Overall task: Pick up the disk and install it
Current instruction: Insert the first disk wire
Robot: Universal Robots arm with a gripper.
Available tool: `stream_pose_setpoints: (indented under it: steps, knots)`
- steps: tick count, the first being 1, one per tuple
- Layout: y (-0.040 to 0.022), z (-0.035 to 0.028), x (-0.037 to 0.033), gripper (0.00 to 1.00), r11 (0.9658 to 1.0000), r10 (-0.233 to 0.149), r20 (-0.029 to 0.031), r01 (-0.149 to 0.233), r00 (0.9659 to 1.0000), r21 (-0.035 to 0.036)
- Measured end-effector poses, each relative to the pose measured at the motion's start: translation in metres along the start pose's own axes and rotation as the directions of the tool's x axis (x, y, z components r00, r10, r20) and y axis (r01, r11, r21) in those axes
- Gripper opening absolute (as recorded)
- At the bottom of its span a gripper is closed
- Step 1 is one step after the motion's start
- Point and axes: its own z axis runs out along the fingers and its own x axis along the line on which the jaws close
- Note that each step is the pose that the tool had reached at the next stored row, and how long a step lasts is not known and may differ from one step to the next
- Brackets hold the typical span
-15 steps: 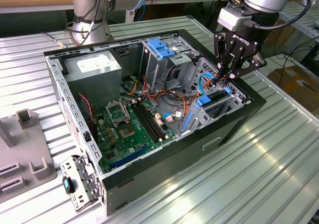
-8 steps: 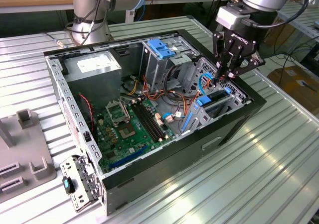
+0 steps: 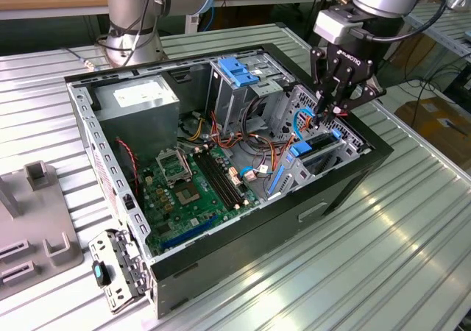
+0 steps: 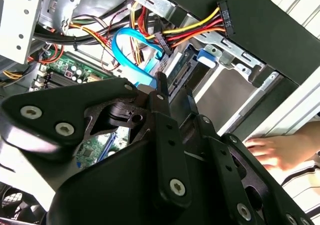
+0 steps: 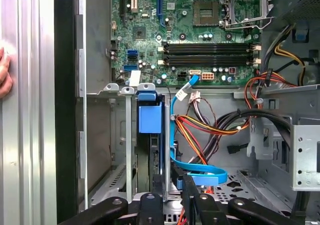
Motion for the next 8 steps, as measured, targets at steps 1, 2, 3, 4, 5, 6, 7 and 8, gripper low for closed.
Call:
stream_pose_setpoints:
  steps: [1,2,3,4,5,6,7,8]
  knots:
    - [0.0002,0.0018,-0.0002,0.3,1.0,0.0,0.0004,0.0,1.0,0.0001]
    - [0.0003,0.0033,-0.0004,0.3,1.0,0.0,0.0005,0.0,1.0,0.0001]
    - [0.0003,0.0041,-0.0004,0.3,1.0,0.0,0.0005,0.0,1.0,0.0]
    - [0.0004,0.0049,-0.0005,0.3,1.0,0.0,0.0005,0.0,1.0,0.0001]
    - [0.0004,0.0057,-0.0005,0.3,1.0,0.0,0.0006,0.0,1.0,0.0001]
    - [0.0004,0.0064,-0.0006,0.3,1.0,0.0,0.0005,0.0,1.0,0.0001]
    - [0.0004,0.0071,-0.0007,0.3,1.0,0.0,0.0004,0.0,1.0,0.0]
    - [0.0004,0.0073,-0.0006,0.3,1.0,0.0,0.0003,0.0,1.0,0.0]
